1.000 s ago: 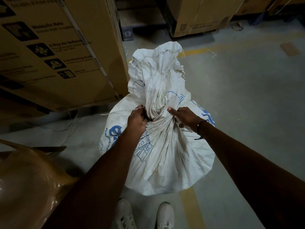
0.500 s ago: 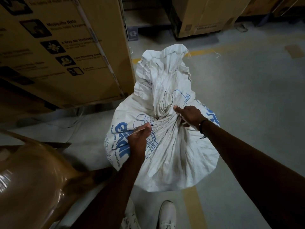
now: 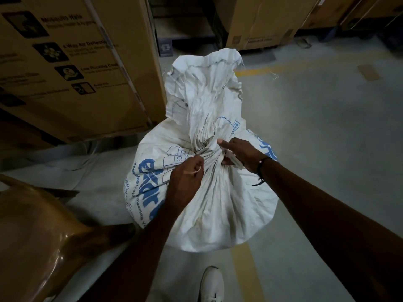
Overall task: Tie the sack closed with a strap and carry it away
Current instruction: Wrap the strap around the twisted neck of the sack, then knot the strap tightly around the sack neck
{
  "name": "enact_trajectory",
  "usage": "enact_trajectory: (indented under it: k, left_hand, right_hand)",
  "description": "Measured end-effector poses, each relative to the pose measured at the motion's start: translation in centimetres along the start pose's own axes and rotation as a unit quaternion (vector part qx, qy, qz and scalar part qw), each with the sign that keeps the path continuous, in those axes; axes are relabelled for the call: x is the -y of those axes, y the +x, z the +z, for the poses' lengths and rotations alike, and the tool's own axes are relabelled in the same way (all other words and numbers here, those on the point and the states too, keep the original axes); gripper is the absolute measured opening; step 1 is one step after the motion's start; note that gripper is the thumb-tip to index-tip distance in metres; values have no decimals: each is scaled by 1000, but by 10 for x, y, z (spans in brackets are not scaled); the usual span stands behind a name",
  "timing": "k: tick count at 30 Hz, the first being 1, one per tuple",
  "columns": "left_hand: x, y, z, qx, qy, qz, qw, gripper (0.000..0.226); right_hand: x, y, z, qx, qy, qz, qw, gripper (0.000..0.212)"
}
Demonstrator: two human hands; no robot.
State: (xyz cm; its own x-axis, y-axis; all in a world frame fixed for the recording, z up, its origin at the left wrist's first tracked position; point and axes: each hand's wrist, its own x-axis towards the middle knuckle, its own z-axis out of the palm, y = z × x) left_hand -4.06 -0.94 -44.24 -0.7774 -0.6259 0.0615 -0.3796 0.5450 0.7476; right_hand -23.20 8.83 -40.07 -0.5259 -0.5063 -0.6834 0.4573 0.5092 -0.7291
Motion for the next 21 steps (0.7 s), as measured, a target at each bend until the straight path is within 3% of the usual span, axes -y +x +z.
enact_trajectory:
  k: [3, 6, 8, 11, 14, 17, 21]
  left_hand:
    - [10, 5, -10, 91, -5, 114, 989, 15]
    - [11, 16, -20, 196, -1, 109, 974, 32]
    - [11, 22, -24, 241, 44, 123, 962, 26]
    - [11, 27, -29, 203, 124, 252, 938, 14]
    - [9, 38, -23, 198, 107, 343, 912, 5]
    - [12, 50, -16, 213, 87, 332, 915, 6]
    - [19, 59, -16, 243, 68, 243, 937, 37]
  right_hand:
    - [-7, -2, -5, 22, 55, -3, 998, 20]
    - [-18, -4, -9, 50, 137, -2, 989, 11]
    - [-25, -8, -8, 79, 161, -16, 984, 20]
    - [-35, -15, 1, 117, 137, -61, 982, 24]
    - [-40, -17, 8, 74, 130, -86, 985, 28]
    - [-47, -11, 7, 32, 137, -99, 985, 27]
    - [-58, -2, 6, 15, 139, -124, 982, 17]
